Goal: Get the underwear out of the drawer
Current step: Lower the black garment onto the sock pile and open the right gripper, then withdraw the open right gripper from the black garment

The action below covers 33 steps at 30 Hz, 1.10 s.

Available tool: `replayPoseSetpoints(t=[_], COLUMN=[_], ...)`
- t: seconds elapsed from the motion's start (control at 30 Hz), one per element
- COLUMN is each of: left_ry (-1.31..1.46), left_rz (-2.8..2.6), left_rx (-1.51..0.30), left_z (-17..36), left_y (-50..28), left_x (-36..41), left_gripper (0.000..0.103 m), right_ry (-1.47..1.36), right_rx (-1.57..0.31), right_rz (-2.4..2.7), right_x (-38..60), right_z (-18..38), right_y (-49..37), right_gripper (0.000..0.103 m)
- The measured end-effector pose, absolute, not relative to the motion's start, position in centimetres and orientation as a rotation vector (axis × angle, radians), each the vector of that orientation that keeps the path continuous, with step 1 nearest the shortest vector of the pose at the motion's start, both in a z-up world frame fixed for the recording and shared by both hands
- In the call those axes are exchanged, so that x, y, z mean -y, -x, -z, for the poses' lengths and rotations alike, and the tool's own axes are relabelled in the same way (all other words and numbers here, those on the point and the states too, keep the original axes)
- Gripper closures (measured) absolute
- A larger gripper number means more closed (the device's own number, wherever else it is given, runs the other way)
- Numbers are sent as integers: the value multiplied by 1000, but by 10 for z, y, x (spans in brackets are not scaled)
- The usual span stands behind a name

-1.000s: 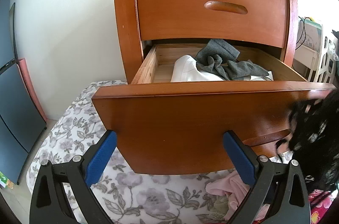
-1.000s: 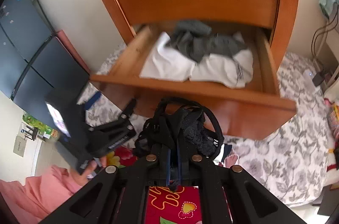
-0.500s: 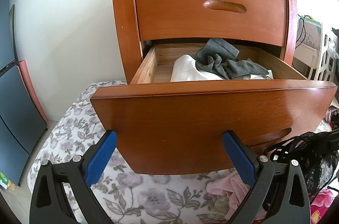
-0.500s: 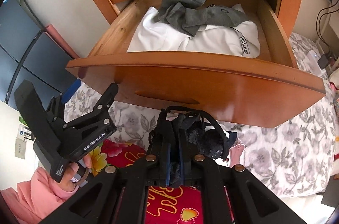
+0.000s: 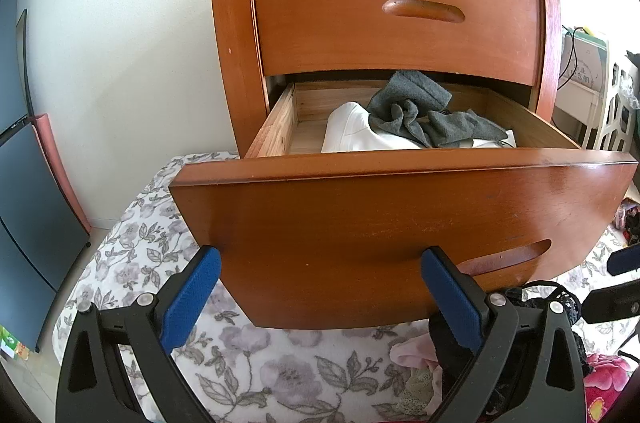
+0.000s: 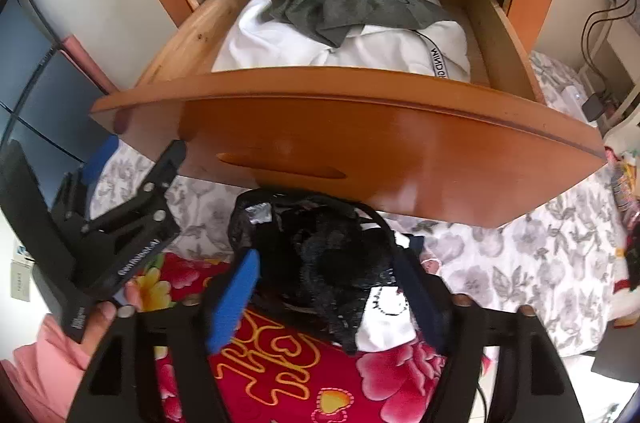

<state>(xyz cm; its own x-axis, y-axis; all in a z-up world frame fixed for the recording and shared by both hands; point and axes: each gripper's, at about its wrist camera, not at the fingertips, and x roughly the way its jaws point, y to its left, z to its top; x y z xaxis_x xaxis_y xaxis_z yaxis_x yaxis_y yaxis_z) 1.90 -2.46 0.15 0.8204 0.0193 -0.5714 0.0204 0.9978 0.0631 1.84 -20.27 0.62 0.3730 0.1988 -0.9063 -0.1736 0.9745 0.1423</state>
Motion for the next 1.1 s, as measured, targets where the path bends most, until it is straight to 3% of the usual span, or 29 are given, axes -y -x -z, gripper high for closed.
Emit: replayPoseSetpoints(t=[0.23, 1.1], left_ry=[-67, -66], left_rz=[1, 3], left_rx=[-609, -610], left_z=[-1, 0], left_y=[-19, -17], left_x=[24, 24], left_gripper=[3, 3], right_ry=[-16, -142], right_rx=[-1154, -855], right_rz=[-212, -257], right_x=[210, 218], right_z=[-4, -40], right_y=[-19, -9], right_gripper=[0, 0])
